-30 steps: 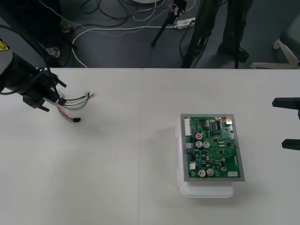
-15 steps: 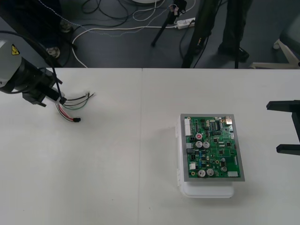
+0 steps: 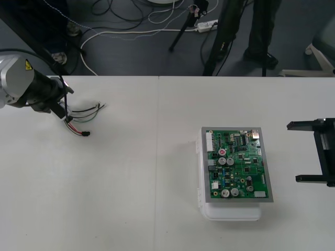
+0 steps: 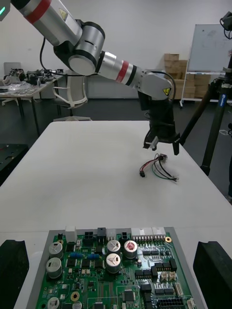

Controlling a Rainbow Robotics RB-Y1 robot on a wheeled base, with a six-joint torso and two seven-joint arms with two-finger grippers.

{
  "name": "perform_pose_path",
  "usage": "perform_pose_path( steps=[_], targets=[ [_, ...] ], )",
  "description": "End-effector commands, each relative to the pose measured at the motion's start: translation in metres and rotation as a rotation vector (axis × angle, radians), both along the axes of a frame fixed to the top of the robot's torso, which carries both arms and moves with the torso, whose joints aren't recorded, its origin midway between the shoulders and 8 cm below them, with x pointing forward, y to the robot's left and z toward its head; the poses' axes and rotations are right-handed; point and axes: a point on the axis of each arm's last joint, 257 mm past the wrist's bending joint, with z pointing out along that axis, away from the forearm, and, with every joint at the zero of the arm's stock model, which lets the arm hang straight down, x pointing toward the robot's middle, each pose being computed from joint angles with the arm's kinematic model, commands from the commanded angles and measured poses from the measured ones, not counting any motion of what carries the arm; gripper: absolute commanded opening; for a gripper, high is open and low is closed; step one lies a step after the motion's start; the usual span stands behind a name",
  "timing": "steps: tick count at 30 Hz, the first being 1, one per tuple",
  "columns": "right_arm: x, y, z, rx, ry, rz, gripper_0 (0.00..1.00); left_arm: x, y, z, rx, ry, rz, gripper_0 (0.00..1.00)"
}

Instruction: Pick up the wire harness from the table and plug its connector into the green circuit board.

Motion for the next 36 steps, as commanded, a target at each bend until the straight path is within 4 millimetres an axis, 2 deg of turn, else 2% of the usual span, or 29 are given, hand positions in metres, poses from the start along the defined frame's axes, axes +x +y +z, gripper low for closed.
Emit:
perform_pose_path(
  steps=[1,10,20,36],
  targets=[
    [-0.011,0.011,0.005,-0.012,-0.059,0.075,1.0,0.035,-0.012,0.036,0.08,-0.114,-0.051,1.0],
    [-0.013,0.006,0.01,-0.021,-0.054,0.081,1.0,0.039,-0.019,0.026,0.142,-0.137,-0.091,1.0],
    [-0.013,0.003,0.014,-0.015,-0.054,0.08,1.0,0.042,-0.001,0.012,0.171,-0.17,-0.054,1.0],
    [-0.013,-0.003,0.017,-0.044,-0.056,0.08,1.0,0.039,0.0,0.002,0.184,-0.155,-0.049,1.0]
  ],
)
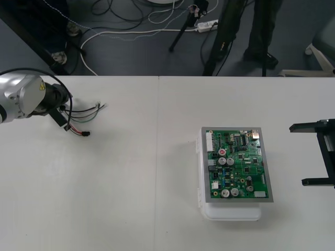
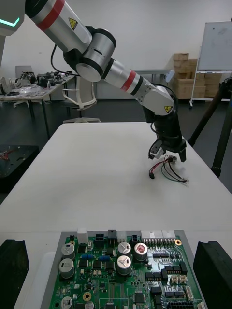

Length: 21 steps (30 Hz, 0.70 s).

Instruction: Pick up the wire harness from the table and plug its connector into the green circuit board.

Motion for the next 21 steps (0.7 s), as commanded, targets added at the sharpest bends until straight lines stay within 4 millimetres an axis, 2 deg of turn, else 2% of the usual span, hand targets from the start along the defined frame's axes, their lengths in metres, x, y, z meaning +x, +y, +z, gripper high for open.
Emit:
perform_pose_path(
  steps=[1,10,21],
  targets=[
    [-0.004,0.001,0.011,-0.032,-0.077,0.046,1.0,0.026,-0.024,0.026,0.003,-0.075,-0.02,1.0],
    [-0.004,0.0,0.011,-0.034,-0.091,0.047,1.0,0.027,-0.036,0.02,-0.012,-0.075,-0.02,1.0],
    [-0.005,0.0,0.01,-0.036,-0.109,0.049,1.0,0.027,-0.032,0.019,0.007,-0.078,-0.014,1.0]
  ],
)
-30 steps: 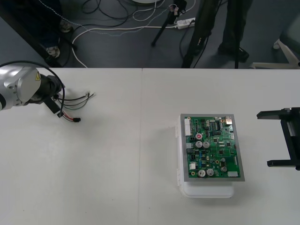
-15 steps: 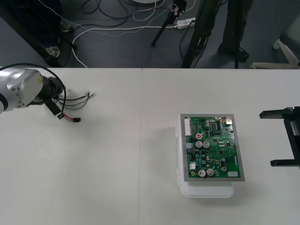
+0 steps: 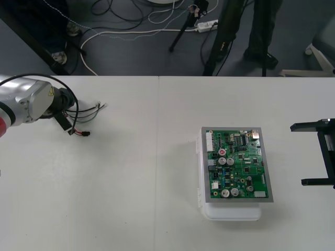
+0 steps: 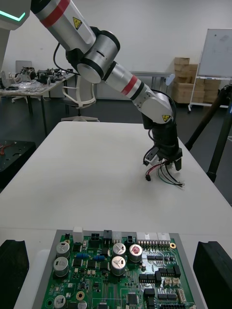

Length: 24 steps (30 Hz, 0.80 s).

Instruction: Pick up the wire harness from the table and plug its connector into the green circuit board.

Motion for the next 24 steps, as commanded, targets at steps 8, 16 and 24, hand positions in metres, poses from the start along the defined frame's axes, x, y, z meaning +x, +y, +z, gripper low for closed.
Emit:
perform_pose_path(
  steps=[8,16,24],
  targets=[
    [-0.004,0.0,0.01,-0.038,-0.059,0.042,1.0,0.03,-0.016,0.035,-0.022,-0.101,0.027,1.0],
    [-0.003,-0.001,0.008,-0.04,-0.054,0.037,1.0,0.028,-0.017,0.03,0.003,-0.089,0.017,0.15],
    [-0.003,-0.001,0.008,-0.039,-0.048,0.037,1.0,0.028,-0.024,0.025,0.018,-0.092,-0.002,0.0]
  ],
)
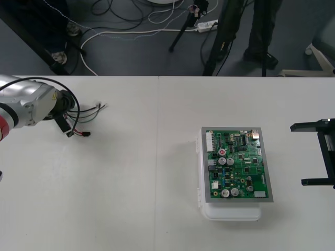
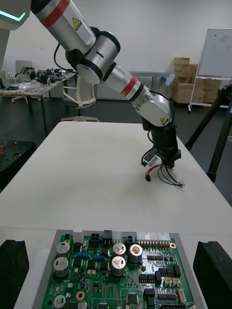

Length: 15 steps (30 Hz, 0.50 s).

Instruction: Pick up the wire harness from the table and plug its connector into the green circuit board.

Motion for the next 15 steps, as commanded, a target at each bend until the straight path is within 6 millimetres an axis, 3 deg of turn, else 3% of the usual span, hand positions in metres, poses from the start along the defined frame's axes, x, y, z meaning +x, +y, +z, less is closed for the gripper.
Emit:
perform_pose_path(
  steps=[1,8,15],
  targets=[
    [-0.003,-0.001,0.008,-0.039,-0.048,0.037,1.0,0.028,-0.027,0.029,-0.057,-0.097,0.026,0.0],
    [-0.003,-0.001,0.008,-0.039,-0.045,0.036,1.0,0.029,-0.028,0.029,-0.078,-0.102,0.047,0.0],
    [-0.003,-0.001,0.008,-0.039,-0.043,0.036,1.0,0.03,-0.015,0.038,-0.128,-0.123,0.109,0.0]
  ],
)
